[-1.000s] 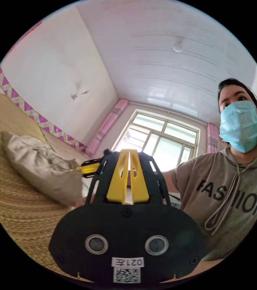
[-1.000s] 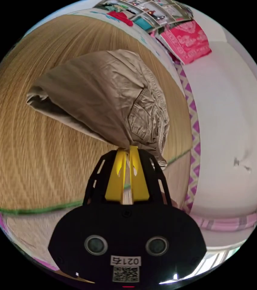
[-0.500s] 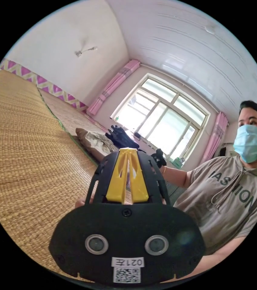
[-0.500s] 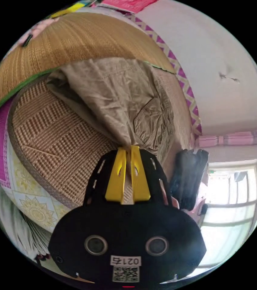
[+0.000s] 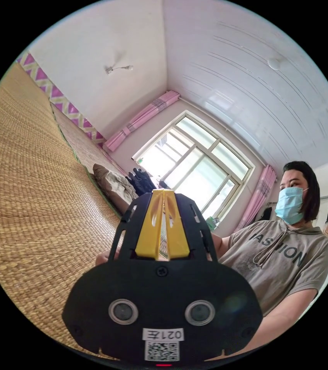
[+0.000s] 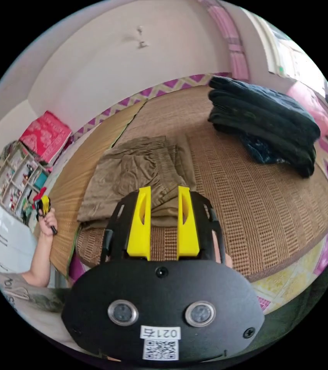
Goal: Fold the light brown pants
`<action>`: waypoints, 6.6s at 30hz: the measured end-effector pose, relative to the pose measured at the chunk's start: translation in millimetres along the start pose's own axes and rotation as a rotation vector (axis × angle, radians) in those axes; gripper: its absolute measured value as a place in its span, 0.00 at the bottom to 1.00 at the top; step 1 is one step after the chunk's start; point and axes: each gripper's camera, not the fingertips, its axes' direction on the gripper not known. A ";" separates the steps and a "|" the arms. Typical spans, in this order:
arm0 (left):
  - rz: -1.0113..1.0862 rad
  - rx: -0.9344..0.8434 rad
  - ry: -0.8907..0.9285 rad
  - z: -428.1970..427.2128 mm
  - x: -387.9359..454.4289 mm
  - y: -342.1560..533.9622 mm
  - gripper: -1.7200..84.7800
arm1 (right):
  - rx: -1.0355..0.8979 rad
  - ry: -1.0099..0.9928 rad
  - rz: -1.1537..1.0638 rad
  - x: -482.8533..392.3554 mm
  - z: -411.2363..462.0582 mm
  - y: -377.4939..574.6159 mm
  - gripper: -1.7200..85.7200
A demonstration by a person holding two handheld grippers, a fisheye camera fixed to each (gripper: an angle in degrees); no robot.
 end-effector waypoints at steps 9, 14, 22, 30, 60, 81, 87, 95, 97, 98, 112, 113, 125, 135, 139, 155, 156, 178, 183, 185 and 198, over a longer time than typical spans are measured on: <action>-0.009 -0.019 0.022 9.7 -11.6 -0.5 0.01 | -0.039 -0.322 0.381 171.4 63.1 -0.8 0.12; 0.002 -0.019 0.018 12.4 -10.0 1.4 0.01 | -0.057 -0.373 0.454 224.5 87.4 -11.8 0.09; 0.062 -0.030 -0.012 18.0 8.5 5.6 0.01 | -0.001 -0.268 0.262 185.7 48.5 -54.5 0.03; 0.085 -0.020 0.013 19.5 23.3 13.7 0.01 | -0.198 -0.161 0.381 212.5 118.7 -27.8 0.18; 0.313 0.186 -0.049 -58.4 207.2 14.5 0.01 | 0.009 -0.242 -0.262 -299.1 97.8 -100.0 0.03; 0.078 -0.033 -0.454 -69.8 235.5 11.6 0.04 | -0.090 -0.352 -0.777 -561.0 175.1 42.3 0.10; -0.077 -0.169 -0.557 19.7 175.4 -33.2 0.08 | -0.150 0.051 -0.900 -496.7 190.3 82.7 0.13; -0.428 -0.263 -0.548 27.4 90.1 -41.1 0.02 | -0.242 0.077 -0.907 -474.9 259.8 135.7 0.09; -0.494 -0.244 -0.494 16.4 76.4 -40.9 0.01 | -0.232 0.037 -0.857 -461.3 259.1 131.6 0.05; -0.504 -0.248 -0.486 13.7 73.7 -44.0 0.01 | -0.212 0.004 -0.806 -447.6 253.3 124.6 0.04; -0.626 -0.160 -0.491 -26.0 57.3 -72.4 0.01 | 0.173 0.035 -0.079 23.0 22.2 9.8 0.01; -0.625 -0.174 -0.503 -28.3 55.8 -78.6 0.01 | 0.149 0.110 -0.035 69.7 18.5 8.2 0.01; -0.665 -0.034 -0.648 -130.9 52.8 -124.3 0.01 | -0.030 0.126 0.253 307.3 76.0 82.7 0.01; -0.669 0.147 -0.756 -233.3 114.0 -106.6 0.01 | -0.071 0.135 0.006 199.4 150.2 63.7 0.01; -0.649 0.067 -0.872 -234.4 146.3 -114.2 0.01 | -0.159 0.185 0.049 189.6 156.7 58.4 0.02; 0.191 -0.723 -0.856 22.3 143.9 -310.0 0.07 | -0.184 0.215 -1.019 -104.1 292.4 -23.7 0.11; 0.206 -0.764 -0.850 34.4 133.8 -320.2 0.10 | -0.253 0.184 -1.051 -115.2 319.7 -39.5 0.13; 0.262 -1.067 -0.851 109.8 70.3 -356.3 0.05 | -0.321 -0.043 -1.055 -117.4 333.6 -116.1 0.02; 0.293 -0.960 -0.803 83.6 97.4 -358.2 0.01 | -0.403 0.009 -1.045 -98.7 360.9 -122.0 0.08; 0.299 -0.938 -0.787 75.5 106.2 -359.2 0.01 | -0.408 0.016 -1.054 -98.2 366.3 -127.2 0.09; 0.427 -0.930 -0.744 36.3 195.3 -317.4 0.01 | -0.372 -0.048 -1.082 -90.0 298.6 -149.0 0.01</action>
